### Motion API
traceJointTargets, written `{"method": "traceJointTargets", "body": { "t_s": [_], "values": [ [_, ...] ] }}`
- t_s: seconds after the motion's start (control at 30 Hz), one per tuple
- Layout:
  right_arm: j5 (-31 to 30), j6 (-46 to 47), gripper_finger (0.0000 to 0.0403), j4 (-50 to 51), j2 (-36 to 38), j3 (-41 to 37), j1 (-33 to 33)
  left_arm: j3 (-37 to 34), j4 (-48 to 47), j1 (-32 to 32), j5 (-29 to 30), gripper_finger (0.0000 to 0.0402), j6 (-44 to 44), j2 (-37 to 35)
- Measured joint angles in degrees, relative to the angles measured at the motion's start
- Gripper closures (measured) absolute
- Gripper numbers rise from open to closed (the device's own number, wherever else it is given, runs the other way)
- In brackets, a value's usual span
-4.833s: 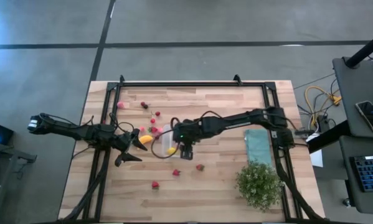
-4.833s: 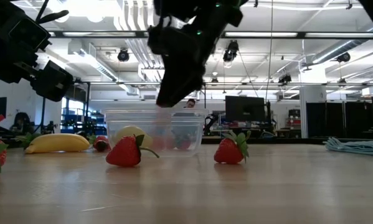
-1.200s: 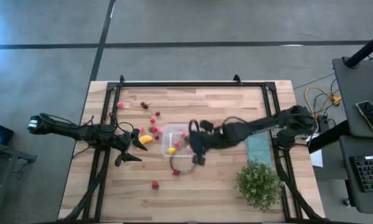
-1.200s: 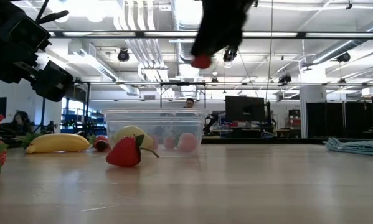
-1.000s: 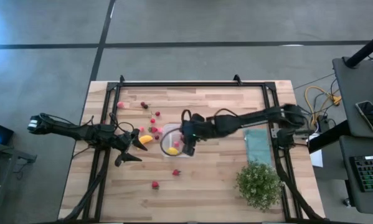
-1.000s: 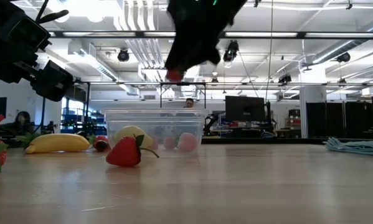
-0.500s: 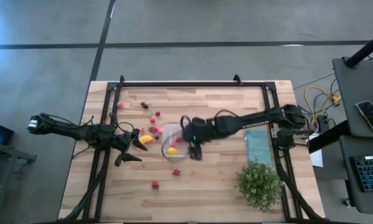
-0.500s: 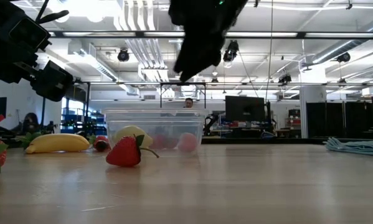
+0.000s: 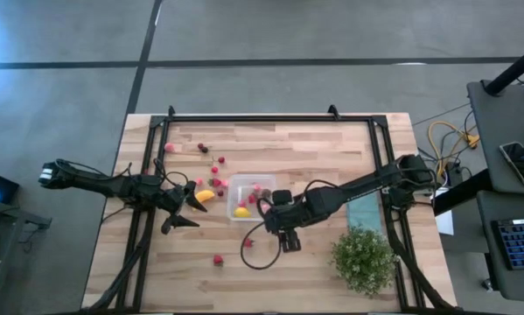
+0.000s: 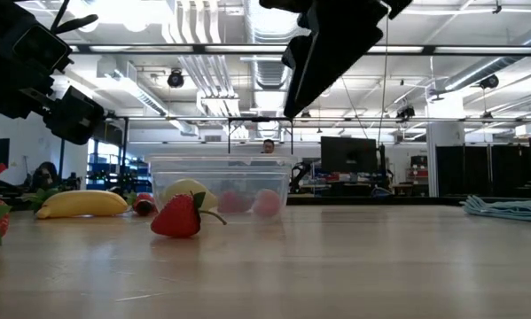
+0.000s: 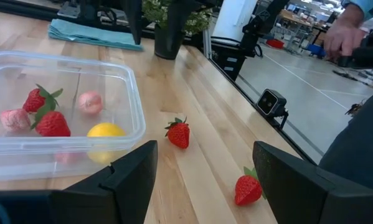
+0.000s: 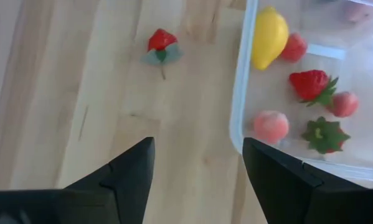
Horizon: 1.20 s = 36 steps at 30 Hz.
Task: Pick and placing Produce into tupperware
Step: Put the peach into the transparent bin
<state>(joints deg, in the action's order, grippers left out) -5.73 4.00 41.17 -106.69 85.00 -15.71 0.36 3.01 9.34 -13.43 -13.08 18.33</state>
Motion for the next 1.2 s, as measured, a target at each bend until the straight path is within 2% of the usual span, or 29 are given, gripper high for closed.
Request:
{"method": "traceJointTargets", "body": {
  "t_s": [0.43,0.53,0.7,0.8,1.07,1.2],
  "values": [
    [-0.41,-1.21,0.0161,-11.56,-0.02,-1.67,-2.53,0.00,0.00,0.02,0.00,0.0152,0.00,0.02],
    [-2.64,-0.95,0.0162,-12.09,-0.02,-1.67,-2.59,0.00,0.00,0.00,0.00,0.0152,0.00,0.02],
    [-10.22,12.69,0.0165,-13.43,0.02,-1.11,-2.55,0.00,0.00,0.01,0.00,0.0152,0.00,0.02],
    [-11.02,19.22,0.0165,-15.20,-0.10,-1.07,-2.34,0.00,0.00,0.00,0.00,0.0152,0.00,0.02],
    [-4.75,35.16,0.0167,-15.48,-1.93,-1.11,-3.54,0.00,0.00,0.01,0.00,0.0152,0.00,0.02],
    [-1.16,36.43,0.0166,-16.16,-3.70,-0.57,-5.51,0.00,0.00,0.00,-0.02,0.0152,0.00,0.02]
  ]
}}
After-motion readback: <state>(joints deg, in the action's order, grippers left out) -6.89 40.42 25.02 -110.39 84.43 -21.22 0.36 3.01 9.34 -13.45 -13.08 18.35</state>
